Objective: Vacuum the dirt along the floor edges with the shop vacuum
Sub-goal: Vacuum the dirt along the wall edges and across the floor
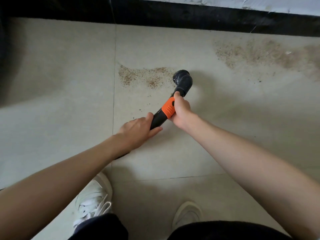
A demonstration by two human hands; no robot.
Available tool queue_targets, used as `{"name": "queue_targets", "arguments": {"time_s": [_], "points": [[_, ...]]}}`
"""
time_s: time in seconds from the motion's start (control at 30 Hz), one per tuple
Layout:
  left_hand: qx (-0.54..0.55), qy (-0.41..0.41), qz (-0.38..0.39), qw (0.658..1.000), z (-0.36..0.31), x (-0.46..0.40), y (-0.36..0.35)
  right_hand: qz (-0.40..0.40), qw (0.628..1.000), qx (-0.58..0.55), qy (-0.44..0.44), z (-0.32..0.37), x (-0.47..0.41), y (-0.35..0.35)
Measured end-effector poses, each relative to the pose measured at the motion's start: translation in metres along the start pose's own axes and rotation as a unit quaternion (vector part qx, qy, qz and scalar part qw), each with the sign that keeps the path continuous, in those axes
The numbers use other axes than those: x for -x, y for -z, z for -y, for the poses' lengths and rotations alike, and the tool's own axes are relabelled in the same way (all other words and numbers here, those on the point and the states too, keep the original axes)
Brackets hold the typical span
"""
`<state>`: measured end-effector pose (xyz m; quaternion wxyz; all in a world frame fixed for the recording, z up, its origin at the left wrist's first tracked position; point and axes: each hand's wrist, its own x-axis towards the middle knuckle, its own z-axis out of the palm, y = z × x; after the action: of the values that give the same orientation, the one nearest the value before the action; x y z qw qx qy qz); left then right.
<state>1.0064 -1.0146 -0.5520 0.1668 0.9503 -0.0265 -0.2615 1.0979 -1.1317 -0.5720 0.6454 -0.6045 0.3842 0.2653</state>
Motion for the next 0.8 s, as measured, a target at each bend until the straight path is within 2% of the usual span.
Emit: {"name": "queue_targets", "arguments": {"time_s": [0.1, 0.2, 0.43, 0.57, 0.8], "points": [[0.032, 0.022, -0.025, 0.999, 0.007, -0.005, 0.012, 0.006, 0.999, 0.031, 0.013, 0.017, -0.001, -0.020], [0.046, 0.031, -0.009, 0.998, 0.008, -0.012, 0.023, -0.021, 0.998, 0.054, 0.017, 0.027, -0.004, -0.027], [0.066, 0.003, -0.006, 0.998, -0.015, -0.041, 0.016, -0.076, 0.992, 0.089, 0.036, 0.043, -0.029, -0.006], [0.061, 0.003, -0.026, 0.998, -0.013, -0.041, 0.014, -0.064, 0.993, 0.094, 0.035, 0.042, -0.031, -0.010], [0.070, 0.057, -0.039, 0.995, 0.013, -0.003, 0.005, -0.010, 0.991, 0.128, 0.042, 0.016, -0.005, -0.040]]}}
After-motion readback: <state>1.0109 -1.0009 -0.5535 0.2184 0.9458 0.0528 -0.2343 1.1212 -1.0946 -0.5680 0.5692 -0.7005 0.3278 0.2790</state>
